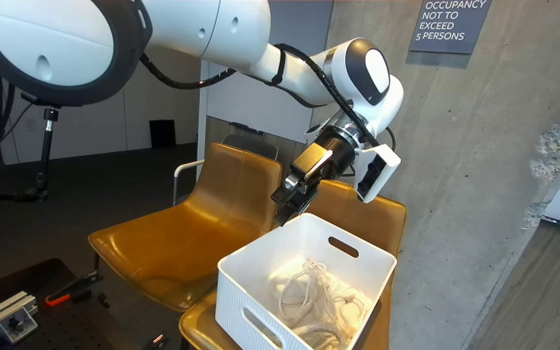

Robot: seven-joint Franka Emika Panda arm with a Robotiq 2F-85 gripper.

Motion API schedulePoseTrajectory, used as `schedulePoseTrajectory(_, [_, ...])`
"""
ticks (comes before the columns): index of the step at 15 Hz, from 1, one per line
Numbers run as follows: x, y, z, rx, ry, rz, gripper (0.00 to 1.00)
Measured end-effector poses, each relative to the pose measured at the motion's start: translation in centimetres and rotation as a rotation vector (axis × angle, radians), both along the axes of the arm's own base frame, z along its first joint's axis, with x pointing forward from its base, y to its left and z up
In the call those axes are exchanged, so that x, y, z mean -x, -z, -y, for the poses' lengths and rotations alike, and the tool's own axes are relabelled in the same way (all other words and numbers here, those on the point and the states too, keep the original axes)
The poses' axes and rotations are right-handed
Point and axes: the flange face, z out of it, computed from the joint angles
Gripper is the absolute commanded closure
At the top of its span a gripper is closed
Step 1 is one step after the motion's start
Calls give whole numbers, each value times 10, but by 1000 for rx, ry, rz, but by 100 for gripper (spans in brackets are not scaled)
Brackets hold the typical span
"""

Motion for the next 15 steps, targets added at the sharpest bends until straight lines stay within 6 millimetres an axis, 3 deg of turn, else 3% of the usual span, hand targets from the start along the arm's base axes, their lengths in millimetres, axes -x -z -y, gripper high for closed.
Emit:
schedulePoseTrajectory(9, [38,-3,-5,-146,-69,-79,0])
schedulePoseTrajectory(15, [36,8,-20,-288,-156,-53,0])
